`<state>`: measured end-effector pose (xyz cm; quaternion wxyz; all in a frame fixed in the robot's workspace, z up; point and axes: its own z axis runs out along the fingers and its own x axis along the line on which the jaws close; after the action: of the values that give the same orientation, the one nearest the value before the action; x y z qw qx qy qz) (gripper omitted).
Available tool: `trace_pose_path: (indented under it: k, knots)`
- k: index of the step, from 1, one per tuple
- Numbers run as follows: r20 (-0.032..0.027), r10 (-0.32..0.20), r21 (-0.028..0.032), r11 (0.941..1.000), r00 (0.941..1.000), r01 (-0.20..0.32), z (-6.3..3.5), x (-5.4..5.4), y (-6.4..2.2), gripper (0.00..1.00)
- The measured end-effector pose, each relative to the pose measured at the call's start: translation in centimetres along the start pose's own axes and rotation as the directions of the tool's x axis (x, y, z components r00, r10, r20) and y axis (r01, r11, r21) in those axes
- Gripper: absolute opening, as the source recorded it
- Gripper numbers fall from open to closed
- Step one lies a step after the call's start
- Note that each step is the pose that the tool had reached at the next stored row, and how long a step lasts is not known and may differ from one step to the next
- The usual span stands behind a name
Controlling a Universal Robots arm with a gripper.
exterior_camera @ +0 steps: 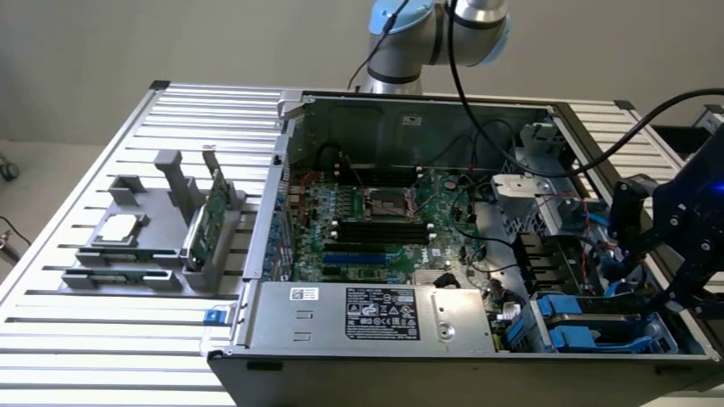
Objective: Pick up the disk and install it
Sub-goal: 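Insert the first disk wire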
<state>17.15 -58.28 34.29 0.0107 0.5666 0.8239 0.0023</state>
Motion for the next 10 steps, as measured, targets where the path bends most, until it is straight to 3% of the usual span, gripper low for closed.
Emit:
trace_pose_path:
  k: [5,6,8,10]
  knots:
    - [-0.0064,0.0,0.0086,1.0,1.0,0.0,0.01,-0.4,0.22,0.44]
    - [-0.0101,0.0,0.0108,0.9999,0.9999,0.0,0.01,-0.5,0.18,0.44]
    - [-0.0231,0.001,0.01,0.9999,0.9997,-0.001,0.02,-0.6,0.14,0.44]
    - [-0.044,0.002,0.0077,1.0,0.999,-0.002,0.02,-0.67,0.12,0.44]
